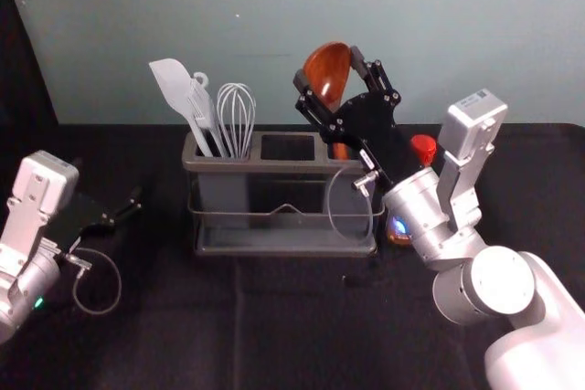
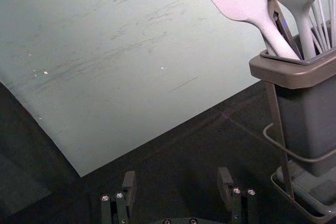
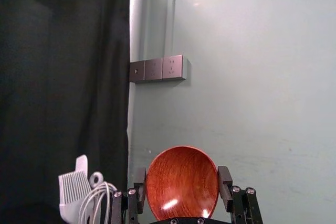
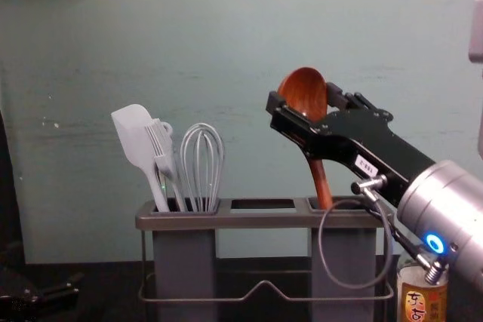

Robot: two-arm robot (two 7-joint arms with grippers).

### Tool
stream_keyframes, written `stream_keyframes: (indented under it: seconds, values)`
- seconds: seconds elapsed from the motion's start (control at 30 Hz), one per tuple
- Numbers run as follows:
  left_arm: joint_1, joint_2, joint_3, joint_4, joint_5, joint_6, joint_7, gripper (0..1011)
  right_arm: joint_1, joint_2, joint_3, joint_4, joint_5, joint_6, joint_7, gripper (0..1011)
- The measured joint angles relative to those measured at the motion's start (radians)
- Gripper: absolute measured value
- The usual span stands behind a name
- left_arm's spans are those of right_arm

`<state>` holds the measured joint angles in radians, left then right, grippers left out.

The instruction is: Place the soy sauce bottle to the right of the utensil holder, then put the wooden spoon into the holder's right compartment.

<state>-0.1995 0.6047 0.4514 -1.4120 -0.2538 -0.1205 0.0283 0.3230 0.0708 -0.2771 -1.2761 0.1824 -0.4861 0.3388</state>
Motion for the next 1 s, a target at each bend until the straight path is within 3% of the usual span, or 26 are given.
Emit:
stream_keyframes:
  seconds: [0.6,0.83,1.0]
  values:
    - [0.000,0.000,0.000,0.000,0.000,0.000,0.000,1011,-0.017,-0.004,0.012,0.031,0.012,-0.021,0.019,841]
    - [0.000,0.000,0.000,0.000,0.000,0.000,0.000,1011,-0.019,-0.007,0.014,0.031,0.011,-0.023,0.020,998]
    - [0.000,0.000,0.000,0.000,0.000,0.000,0.000,1012,-0.020,-0.008,0.017,0.025,0.009,-0.025,0.017,1004]
